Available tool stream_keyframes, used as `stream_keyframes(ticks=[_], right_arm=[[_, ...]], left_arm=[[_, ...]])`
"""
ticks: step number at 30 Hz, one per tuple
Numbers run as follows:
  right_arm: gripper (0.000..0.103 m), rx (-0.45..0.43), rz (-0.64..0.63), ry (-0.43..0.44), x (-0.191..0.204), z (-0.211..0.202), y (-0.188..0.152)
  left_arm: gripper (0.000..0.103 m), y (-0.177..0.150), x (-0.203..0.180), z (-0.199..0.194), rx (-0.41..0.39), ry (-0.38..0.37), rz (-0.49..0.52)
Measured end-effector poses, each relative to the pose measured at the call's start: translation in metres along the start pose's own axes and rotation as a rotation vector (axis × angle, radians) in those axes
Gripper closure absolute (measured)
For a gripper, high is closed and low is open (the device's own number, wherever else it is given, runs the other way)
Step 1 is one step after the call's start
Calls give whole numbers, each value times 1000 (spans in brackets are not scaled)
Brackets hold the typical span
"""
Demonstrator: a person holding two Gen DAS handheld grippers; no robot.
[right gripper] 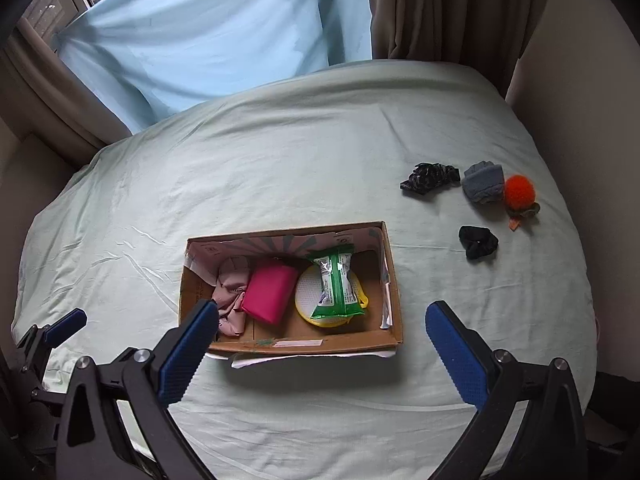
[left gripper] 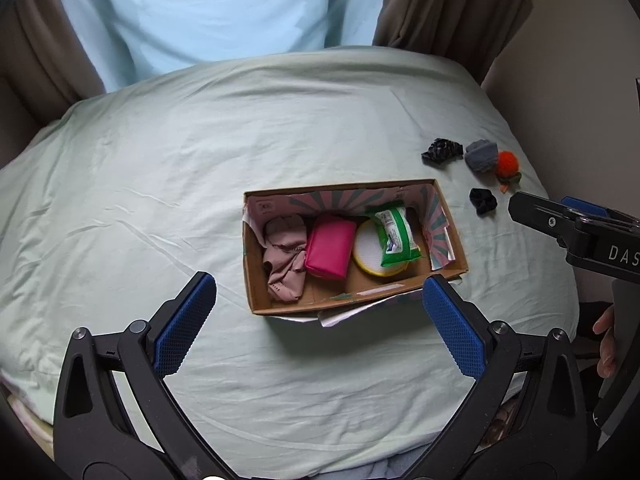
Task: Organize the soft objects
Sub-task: 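Move both open tools over the black sock and orange pompom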
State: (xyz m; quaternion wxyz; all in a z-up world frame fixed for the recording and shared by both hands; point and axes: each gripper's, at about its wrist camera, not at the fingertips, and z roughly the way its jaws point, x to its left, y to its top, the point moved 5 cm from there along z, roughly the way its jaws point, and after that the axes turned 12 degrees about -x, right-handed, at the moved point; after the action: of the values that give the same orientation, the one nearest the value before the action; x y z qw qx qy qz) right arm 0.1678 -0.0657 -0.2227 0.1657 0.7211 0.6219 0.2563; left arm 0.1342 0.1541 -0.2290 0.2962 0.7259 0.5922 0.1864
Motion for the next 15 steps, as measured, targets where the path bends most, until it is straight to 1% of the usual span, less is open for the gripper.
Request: stream_keyframes(ticks=[5, 8, 15], right_arm=[[0, -73, -18, -28, -6, -45, -4], [0, -110, -2, -16, -16, -67, -10], [0, -197, 8, -45, -61, -110, -16]], left_arm=[[0, -3, -13, -30, -44, 17, 21], [0, -5, -26, -40, -60, 7, 17], [0, -1, -76, -54, -100, -7, 6]])
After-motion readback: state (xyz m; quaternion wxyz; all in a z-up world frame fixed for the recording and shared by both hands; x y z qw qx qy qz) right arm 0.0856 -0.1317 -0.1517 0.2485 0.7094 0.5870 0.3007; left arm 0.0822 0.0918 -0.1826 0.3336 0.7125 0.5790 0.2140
